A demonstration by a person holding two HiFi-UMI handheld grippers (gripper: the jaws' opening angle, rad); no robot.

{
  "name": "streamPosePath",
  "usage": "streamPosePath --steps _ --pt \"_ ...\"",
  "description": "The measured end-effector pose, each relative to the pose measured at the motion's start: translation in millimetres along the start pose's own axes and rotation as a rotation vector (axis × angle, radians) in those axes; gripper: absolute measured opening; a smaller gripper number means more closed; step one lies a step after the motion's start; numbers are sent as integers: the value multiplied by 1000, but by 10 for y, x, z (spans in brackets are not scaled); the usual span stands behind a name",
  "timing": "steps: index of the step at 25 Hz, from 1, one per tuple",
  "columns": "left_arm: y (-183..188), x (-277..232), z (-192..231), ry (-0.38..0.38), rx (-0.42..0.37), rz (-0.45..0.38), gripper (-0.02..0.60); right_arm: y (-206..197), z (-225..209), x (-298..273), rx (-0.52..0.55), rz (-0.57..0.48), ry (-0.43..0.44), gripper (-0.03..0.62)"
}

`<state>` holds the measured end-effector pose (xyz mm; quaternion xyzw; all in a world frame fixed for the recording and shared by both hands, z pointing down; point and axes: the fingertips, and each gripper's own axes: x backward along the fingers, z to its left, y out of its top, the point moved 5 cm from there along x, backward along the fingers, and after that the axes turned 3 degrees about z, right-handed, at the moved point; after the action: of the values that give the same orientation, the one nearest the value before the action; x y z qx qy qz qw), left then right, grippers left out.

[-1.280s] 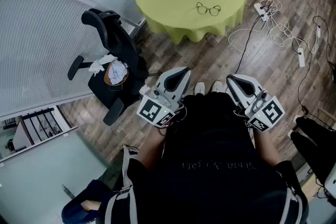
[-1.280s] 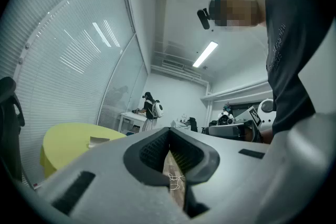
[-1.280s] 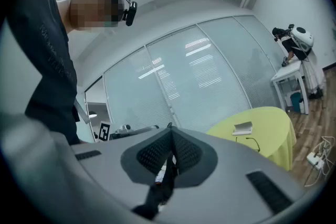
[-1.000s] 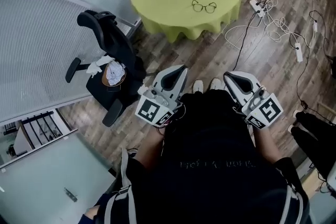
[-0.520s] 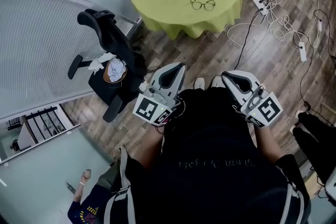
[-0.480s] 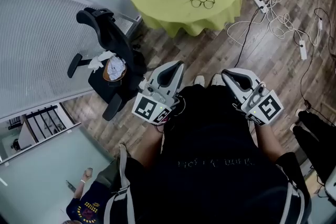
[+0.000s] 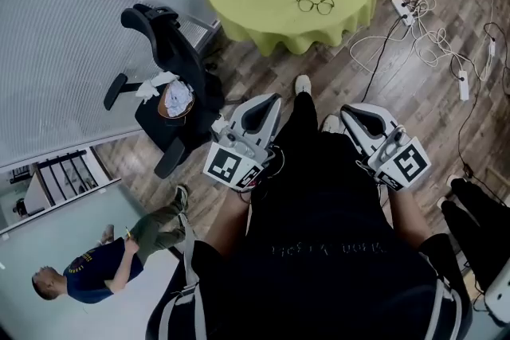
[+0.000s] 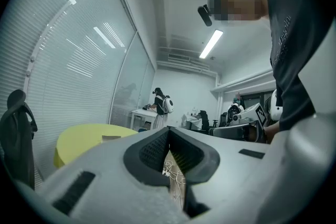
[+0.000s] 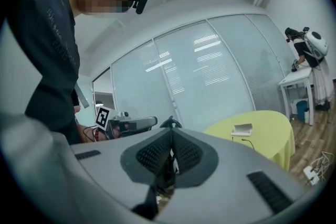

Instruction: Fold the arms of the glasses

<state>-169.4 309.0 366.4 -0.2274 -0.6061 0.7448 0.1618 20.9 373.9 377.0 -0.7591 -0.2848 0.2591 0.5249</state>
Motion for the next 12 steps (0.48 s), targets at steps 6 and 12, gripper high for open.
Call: streamPosePath --steps 6,12 --pt "-111 -143 206 -20 40 4 18 -33 -149 -140 -19 29 -37 31" --pt "12 -371 588 -47 51 -1 18 43 -391 -417 -71 49 -85 31"
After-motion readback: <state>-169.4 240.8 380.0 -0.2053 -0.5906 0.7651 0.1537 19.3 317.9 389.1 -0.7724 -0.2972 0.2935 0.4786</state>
